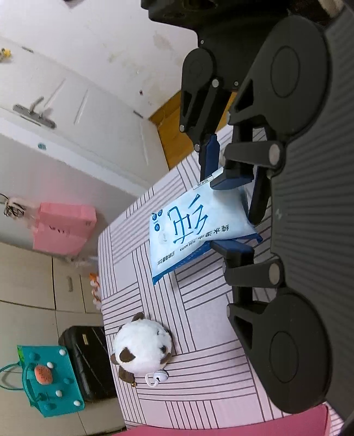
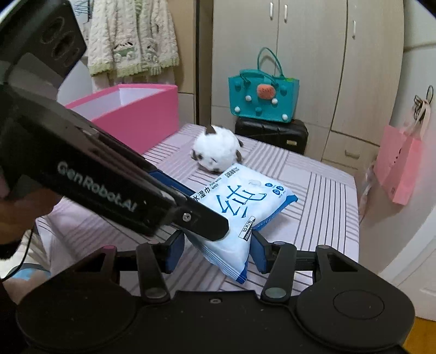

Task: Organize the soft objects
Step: 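Lift the wet-wipes pack with the right gripper and lower it into the box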

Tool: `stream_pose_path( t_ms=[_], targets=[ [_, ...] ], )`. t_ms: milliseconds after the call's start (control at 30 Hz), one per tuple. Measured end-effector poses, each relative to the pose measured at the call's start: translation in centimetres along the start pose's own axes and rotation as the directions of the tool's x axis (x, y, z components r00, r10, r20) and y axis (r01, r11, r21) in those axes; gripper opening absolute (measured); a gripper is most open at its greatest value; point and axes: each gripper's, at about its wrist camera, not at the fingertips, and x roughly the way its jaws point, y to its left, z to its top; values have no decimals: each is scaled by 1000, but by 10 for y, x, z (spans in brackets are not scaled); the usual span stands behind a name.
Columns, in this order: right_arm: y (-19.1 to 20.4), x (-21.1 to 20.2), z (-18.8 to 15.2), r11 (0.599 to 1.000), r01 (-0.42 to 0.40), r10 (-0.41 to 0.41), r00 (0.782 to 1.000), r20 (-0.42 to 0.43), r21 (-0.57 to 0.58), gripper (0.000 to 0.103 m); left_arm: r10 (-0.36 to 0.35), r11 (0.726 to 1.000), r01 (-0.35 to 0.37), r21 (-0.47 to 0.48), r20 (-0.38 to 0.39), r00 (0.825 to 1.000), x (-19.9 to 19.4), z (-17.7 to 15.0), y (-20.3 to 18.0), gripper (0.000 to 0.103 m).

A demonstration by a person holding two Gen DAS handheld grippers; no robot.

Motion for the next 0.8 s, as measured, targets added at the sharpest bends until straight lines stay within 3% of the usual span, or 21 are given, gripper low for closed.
stream_pose_path(
  t_ms=[133, 467, 800],
  targets=[
    [14, -16, 4, 1000, -5, 6, 1000, 19, -26, 56, -15, 1000, 15, 16, 5, 1000, -23, -5, 1, 37],
    [64, -40, 27, 990, -9, 18, 998, 58, -142, 55, 21, 997, -24, 72, 47, 999, -89, -15, -3, 37],
    [106, -37, 69, 967, -122, 148, 984, 101, -226, 55, 153, 982, -165, 91, 121, 981, -160, -23, 12, 38]
  ],
)
